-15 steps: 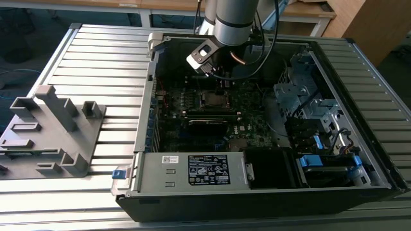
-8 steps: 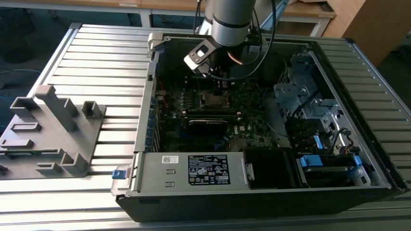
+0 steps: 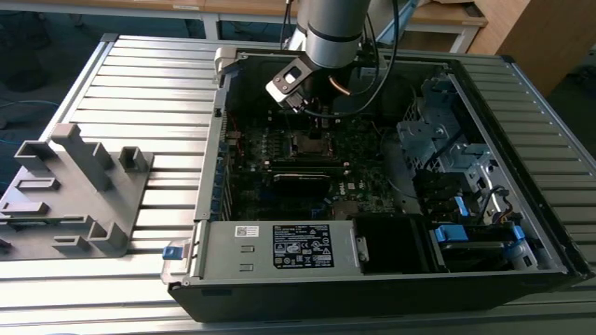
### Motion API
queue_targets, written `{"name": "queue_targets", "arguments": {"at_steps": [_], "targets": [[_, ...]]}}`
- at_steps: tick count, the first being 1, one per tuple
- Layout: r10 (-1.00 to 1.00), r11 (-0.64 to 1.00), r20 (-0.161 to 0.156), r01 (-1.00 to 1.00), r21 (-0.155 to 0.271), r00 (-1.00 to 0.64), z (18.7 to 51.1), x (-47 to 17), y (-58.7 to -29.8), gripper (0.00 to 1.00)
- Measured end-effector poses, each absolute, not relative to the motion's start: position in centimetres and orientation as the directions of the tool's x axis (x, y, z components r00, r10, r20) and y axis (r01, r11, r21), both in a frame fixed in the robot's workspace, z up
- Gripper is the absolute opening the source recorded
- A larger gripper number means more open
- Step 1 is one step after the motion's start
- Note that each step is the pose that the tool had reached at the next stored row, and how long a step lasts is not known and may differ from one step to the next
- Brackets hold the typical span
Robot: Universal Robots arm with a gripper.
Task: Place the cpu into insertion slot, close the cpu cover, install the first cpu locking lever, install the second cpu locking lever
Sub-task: 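Close the cpu cover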
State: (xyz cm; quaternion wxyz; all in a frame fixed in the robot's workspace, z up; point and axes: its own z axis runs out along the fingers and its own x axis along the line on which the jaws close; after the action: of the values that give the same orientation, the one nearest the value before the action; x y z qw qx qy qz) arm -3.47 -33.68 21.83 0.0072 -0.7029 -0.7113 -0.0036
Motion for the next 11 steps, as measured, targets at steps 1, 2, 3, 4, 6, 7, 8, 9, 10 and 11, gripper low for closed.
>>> {"name": "queue_targets", "arguments": {"at_steps": [1, 2, 3, 4, 6, 7, 8, 9, 10, 11], "targets": [[1.0, 0.012, 0.015, 1.0, -0.005, -0.012, 21.83, -3.48, -33.68, 0.11], [1.0, 0.012, 0.015, 1.0, -0.005, -0.012, 21.82, -3.48, -33.68, 0.11], [1.0, 0.012, 0.016, 1.0, -0.005, -0.012, 21.81, -3.48, -33.68, 0.11], [1.0, 0.012, 0.015, 1.0, -0.005, -0.012, 21.81, -3.47, -33.68, 0.11], [1.0, 0.012, 0.016, 1.0, -0.005, -0.012, 21.8, -3.54, -33.68, 0.11], [1.0, 0.012, 0.016, 1.0, -0.005, -0.012, 21.78, -3.65, -33.68, 0.11], [1.0, 0.012, 0.016, 1.0, -0.005, -0.012, 21.77, -3.79, -33.68, 0.11], [1.0, 0.012, 0.016, 1.0, -0.005, -0.012, 21.76, -3.93, -33.67, 0.11], [1.0, 0.012, 0.016, 1.0, -0.005, -0.012, 21.74, -4.04, -33.68, 0.11], [1.0, 0.012, 0.016, 1.0, -0.005, -0.012, 21.73, -4.14, -33.68, 0.11]]}}
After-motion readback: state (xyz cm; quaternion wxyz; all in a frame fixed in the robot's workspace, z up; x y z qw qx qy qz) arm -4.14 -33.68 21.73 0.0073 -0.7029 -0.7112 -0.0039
